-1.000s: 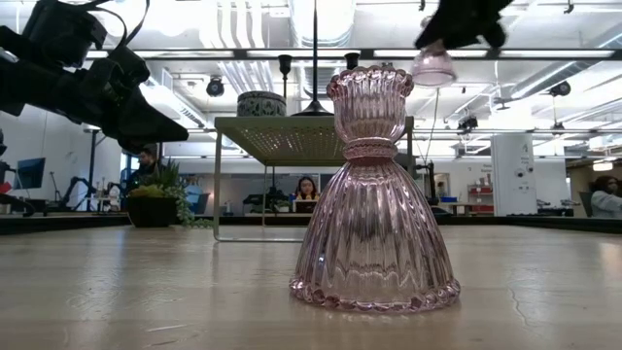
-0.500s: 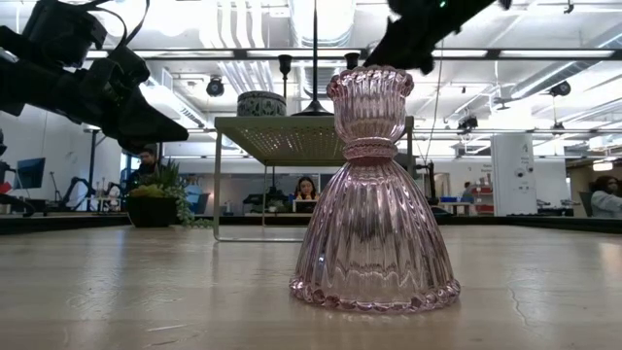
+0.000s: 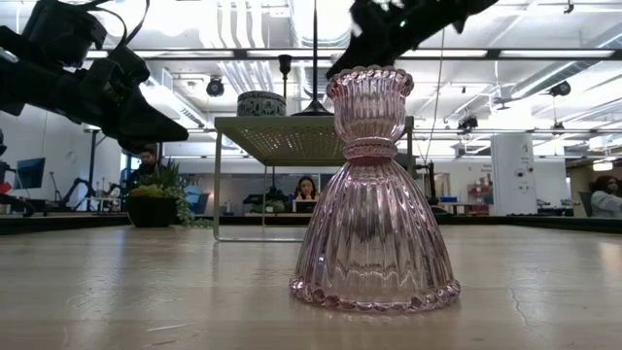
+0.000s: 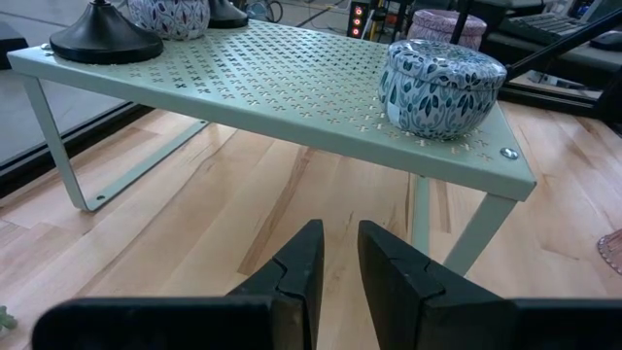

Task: Pick & Place candle stick holders
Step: Put the right pink candle holder on the shelf

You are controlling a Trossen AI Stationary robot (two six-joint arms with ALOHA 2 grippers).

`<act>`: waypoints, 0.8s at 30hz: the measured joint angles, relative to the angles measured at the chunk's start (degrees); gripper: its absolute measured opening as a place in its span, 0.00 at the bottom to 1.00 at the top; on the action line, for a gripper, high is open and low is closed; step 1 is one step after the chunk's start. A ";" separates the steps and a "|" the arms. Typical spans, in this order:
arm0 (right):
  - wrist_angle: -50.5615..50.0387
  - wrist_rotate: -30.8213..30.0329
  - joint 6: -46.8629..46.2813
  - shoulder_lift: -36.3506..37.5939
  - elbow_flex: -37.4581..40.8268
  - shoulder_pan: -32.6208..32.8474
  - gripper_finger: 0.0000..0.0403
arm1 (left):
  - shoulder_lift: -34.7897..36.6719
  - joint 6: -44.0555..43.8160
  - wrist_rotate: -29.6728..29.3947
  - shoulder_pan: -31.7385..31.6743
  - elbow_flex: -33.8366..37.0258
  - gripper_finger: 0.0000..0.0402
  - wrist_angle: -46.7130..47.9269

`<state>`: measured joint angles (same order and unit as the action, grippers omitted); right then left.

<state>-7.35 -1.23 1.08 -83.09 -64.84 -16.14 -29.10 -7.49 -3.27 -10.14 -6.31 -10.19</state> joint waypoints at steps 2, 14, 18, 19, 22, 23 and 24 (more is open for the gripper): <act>0.76 -0.01 0.08 -1.57 -0.09 0.00 0.30 | 0.00 0.00 -0.01 0.01 0.00 0.18 -0.01; 6.91 -0.25 -0.53 -6.34 0.61 -0.04 0.30 | -0.02 0.00 0.00 0.01 0.00 0.18 0.01; 7.18 -0.21 -0.66 -7.66 0.72 -0.03 0.30 | -0.01 0.00 0.00 0.00 0.00 0.18 0.01; 7.32 -0.18 -0.66 -7.81 0.72 0.02 0.30 | -0.02 0.00 0.00 0.01 0.00 0.18 0.01; 7.62 0.20 -0.90 -7.91 0.72 0.02 0.30 | -0.01 0.00 -0.01 0.01 0.00 0.18 0.01; 7.73 0.28 -0.94 -7.93 0.72 0.03 0.30 | -0.02 0.00 -0.01 -0.01 0.00 0.18 0.01; 7.68 0.30 -0.94 -7.94 0.72 0.07 0.30 | -0.02 0.00 0.00 0.00 0.00 0.18 0.00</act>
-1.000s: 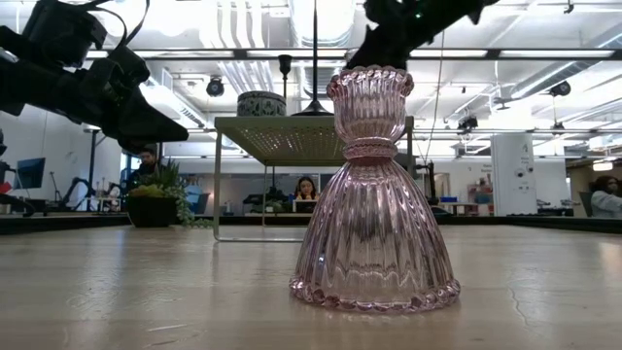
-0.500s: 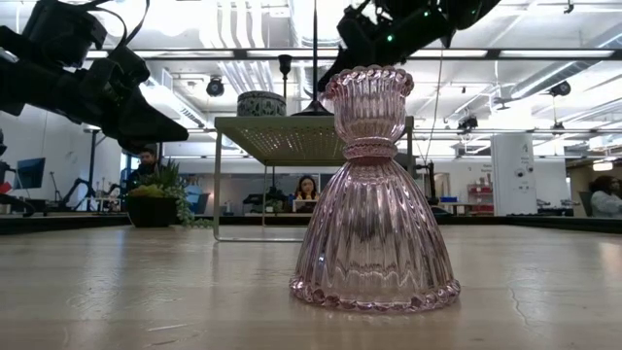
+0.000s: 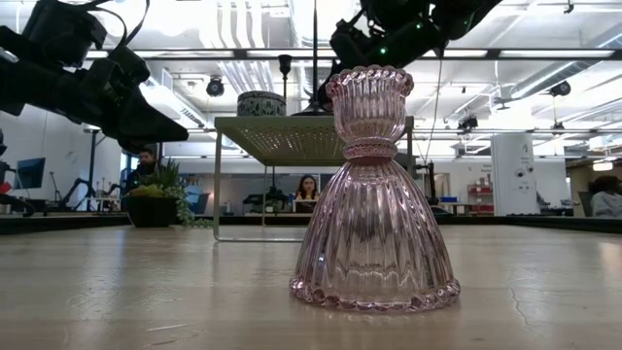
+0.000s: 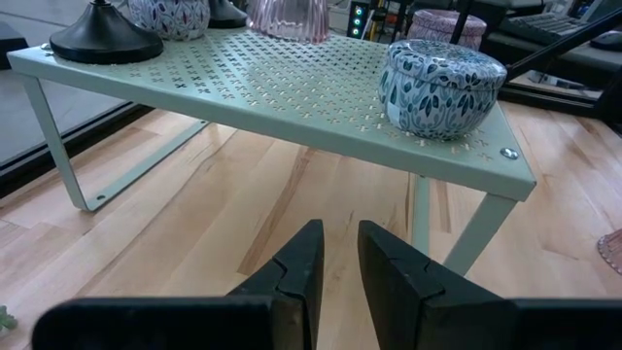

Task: Pick & Place candle stick holders
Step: Put the right pink candle holder on the shelf

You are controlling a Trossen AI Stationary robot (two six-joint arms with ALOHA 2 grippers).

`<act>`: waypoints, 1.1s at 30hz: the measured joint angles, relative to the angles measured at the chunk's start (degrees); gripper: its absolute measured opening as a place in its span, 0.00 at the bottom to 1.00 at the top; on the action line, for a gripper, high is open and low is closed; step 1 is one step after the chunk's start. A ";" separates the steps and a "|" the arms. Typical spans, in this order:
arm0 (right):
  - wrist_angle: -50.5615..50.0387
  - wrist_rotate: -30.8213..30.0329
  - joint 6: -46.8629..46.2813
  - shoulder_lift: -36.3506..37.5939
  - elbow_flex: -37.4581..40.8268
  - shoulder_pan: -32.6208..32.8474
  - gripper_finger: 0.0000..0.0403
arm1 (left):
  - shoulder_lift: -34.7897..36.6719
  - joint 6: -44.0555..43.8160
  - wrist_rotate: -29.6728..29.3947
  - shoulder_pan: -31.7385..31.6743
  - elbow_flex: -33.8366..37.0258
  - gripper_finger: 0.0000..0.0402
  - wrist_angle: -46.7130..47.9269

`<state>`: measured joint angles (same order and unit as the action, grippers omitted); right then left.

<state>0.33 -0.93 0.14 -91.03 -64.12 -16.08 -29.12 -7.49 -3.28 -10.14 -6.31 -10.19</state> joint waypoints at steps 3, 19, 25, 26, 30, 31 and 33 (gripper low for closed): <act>0.00 0.15 0.04 -0.01 0.00 0.04 0.30 | 0.00 0.00 -0.01 -0.01 0.00 0.18 0.00; 0.58 2.69 -1.27 -0.10 1.03 0.07 0.30 | 0.00 0.00 0.01 -0.01 0.00 0.18 0.00; 0.67 5.76 -0.94 -0.10 1.52 0.11 0.30 | 0.00 0.00 0.01 -0.01 0.00 0.18 -0.01; 0.69 6.02 -0.65 -0.10 1.68 0.11 0.30 | 0.02 0.00 0.01 0.01 0.00 0.18 0.01; 1.72 7.00 0.31 -0.08 1.81 0.04 0.30 | 0.01 0.00 -0.01 -0.01 0.00 0.18 0.01; 2.00 7.17 0.31 -0.08 1.88 0.04 0.30 | 0.02 0.00 -0.01 0.01 0.00 0.18 -0.01; 2.04 7.07 0.21 -0.08 1.88 0.07 0.30 | 0.02 0.00 0.01 0.00 0.00 0.18 0.01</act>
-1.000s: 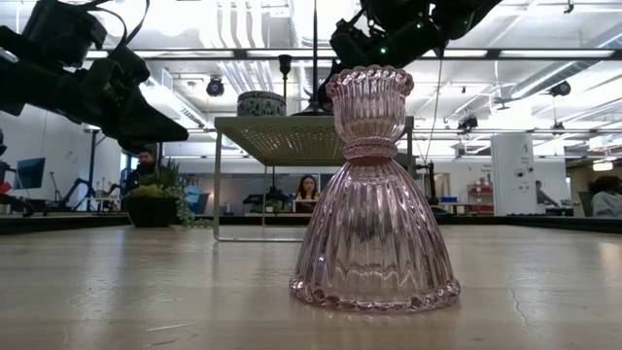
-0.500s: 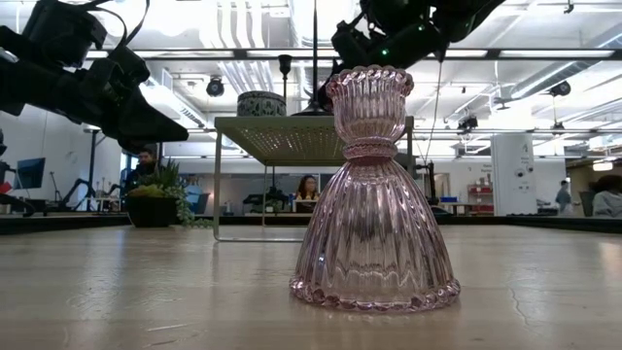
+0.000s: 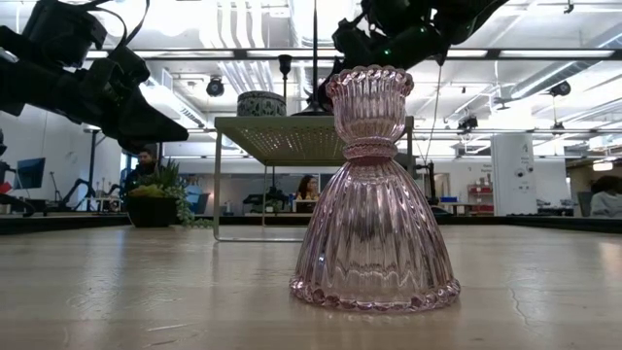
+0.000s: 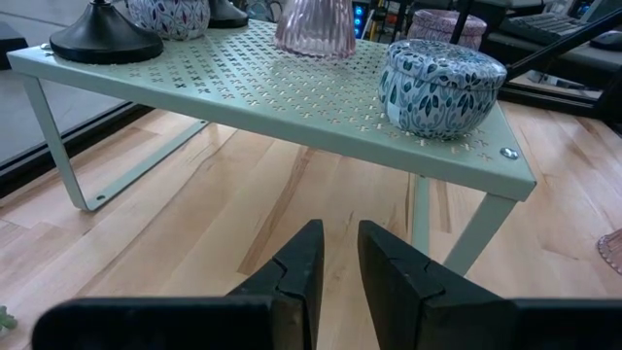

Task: Pick & Place candle stick holders
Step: Put the right pink candle holder on the shelf

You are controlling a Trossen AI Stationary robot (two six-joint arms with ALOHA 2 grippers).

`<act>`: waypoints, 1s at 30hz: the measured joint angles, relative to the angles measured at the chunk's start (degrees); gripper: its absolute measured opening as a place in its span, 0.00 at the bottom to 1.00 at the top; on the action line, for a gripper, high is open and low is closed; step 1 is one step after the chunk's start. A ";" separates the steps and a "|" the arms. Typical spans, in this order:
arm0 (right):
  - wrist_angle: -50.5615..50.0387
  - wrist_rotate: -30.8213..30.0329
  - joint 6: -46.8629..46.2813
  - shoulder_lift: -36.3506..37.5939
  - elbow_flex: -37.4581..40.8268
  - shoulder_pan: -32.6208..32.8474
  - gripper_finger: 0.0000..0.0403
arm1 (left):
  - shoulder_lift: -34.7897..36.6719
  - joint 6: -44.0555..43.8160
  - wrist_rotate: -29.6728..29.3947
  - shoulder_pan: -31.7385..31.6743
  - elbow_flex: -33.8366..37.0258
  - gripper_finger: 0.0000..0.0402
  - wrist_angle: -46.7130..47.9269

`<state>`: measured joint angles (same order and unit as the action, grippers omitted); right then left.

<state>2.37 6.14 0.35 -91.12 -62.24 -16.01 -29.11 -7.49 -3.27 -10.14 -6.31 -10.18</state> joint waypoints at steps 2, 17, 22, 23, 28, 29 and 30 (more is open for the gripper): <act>-0.01 -0.04 -0.13 -0.01 0.00 0.00 0.30 | -0.02 0.00 0.00 -0.02 0.02 0.18 0.01; 0.36 -1.86 0.01 0.00 0.00 -0.09 0.30 | -0.01 0.00 -0.01 0.00 0.01 0.18 0.00; 0.42 -3.95 -0.52 0.00 0.00 0.02 0.30 | -0.02 0.00 0.00 0.01 0.00 0.18 -0.02; 0.63 -3.94 -0.51 0.00 0.00 -0.01 0.30 | -0.02 0.00 -0.02 -0.02 0.00 0.18 0.01; 1.88 -1.94 -0.10 -0.74 -0.11 -0.04 0.30 | -0.01 0.00 -0.02 0.00 0.02 0.18 -0.02; 1.99 -1.77 -0.41 -1.32 -0.55 -0.01 0.30 | -0.02 0.00 0.00 -0.01 0.00 0.18 -0.01; 1.72 -2.08 -0.69 -2.02 -0.97 -0.02 0.30 | -0.02 0.00 0.00 0.00 0.02 0.18 0.01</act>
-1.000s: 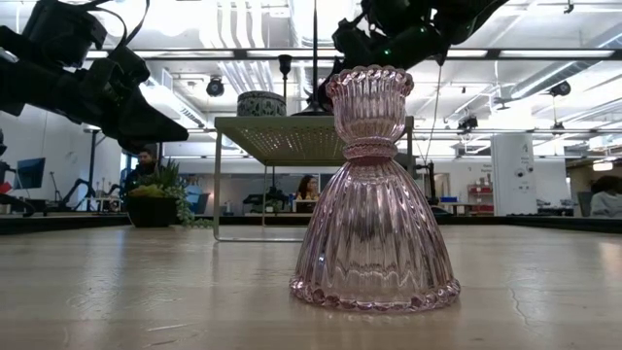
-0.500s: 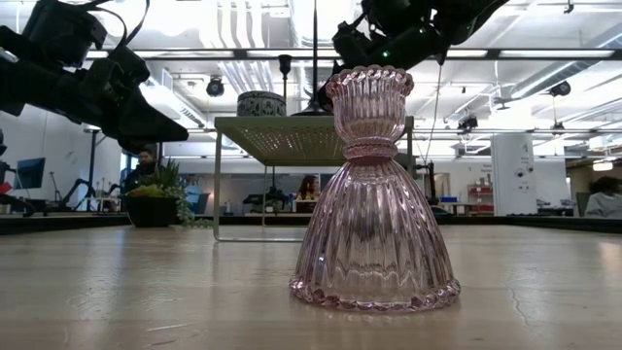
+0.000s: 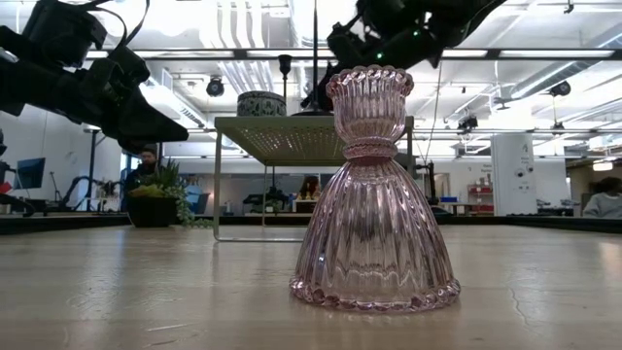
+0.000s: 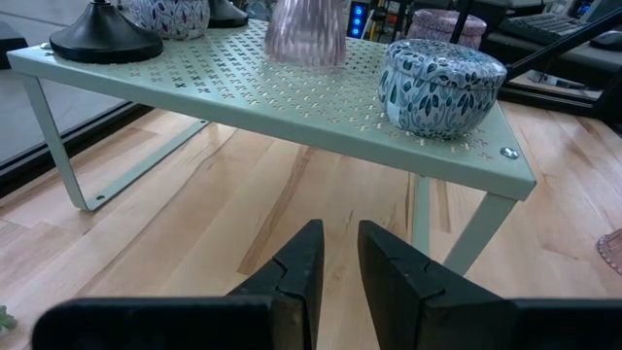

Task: Pick & Place candle stick holders
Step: Put the right pink candle holder on the shelf

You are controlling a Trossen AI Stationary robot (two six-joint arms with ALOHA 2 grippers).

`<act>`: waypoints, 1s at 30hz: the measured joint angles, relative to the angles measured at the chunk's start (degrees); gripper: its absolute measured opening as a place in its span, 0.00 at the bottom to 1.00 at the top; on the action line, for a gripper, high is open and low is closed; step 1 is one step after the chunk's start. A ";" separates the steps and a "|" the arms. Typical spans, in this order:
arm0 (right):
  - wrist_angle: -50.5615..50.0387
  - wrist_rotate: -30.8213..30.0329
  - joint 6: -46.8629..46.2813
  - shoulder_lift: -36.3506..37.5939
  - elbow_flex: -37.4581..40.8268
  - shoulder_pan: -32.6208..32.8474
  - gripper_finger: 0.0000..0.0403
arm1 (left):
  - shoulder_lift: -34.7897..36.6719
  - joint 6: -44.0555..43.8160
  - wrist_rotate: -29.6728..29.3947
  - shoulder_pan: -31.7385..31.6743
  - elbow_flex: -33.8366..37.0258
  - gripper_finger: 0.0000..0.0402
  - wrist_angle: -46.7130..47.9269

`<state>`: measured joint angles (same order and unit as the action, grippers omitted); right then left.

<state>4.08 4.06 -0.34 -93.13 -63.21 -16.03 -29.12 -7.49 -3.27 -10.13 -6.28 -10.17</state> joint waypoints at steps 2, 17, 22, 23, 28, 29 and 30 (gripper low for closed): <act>-0.66 -0.32 -0.08 -1.78 -1.34 0.00 0.30 | 0.02 0.00 -0.01 0.00 -0.02 0.18 -0.03; -5.91 -2.23 -0.38 -0.82 -2.65 0.02 0.30 | 0.00 0.00 -0.02 -0.01 -0.01 0.18 0.02; -6.20 -2.02 -0.95 -0.77 -2.65 0.03 0.30 | 0.00 0.00 -0.02 0.00 0.00 0.18 0.04; -6.33 -1.93 -1.01 -0.75 -2.65 0.07 0.30 | 0.00 0.00 -0.02 0.00 -0.01 0.18 0.04; -6.57 0.56 -1.07 -0.71 -2.65 0.11 0.30 | 0.00 0.00 -0.02 0.00 -0.02 0.18 0.04; -6.65 0.73 -1.06 -0.71 -2.65 0.13 0.30 | 0.00 0.00 -0.02 -0.02 0.00 0.18 0.04; -6.65 0.75 -1.01 -0.71 -2.65 0.13 0.30 | 0.00 0.00 -0.02 0.00 -0.02 0.18 0.04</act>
<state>-2.57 4.81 -1.34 -93.84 -65.87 -15.90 -29.12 -7.49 -3.29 -10.13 -6.31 -10.13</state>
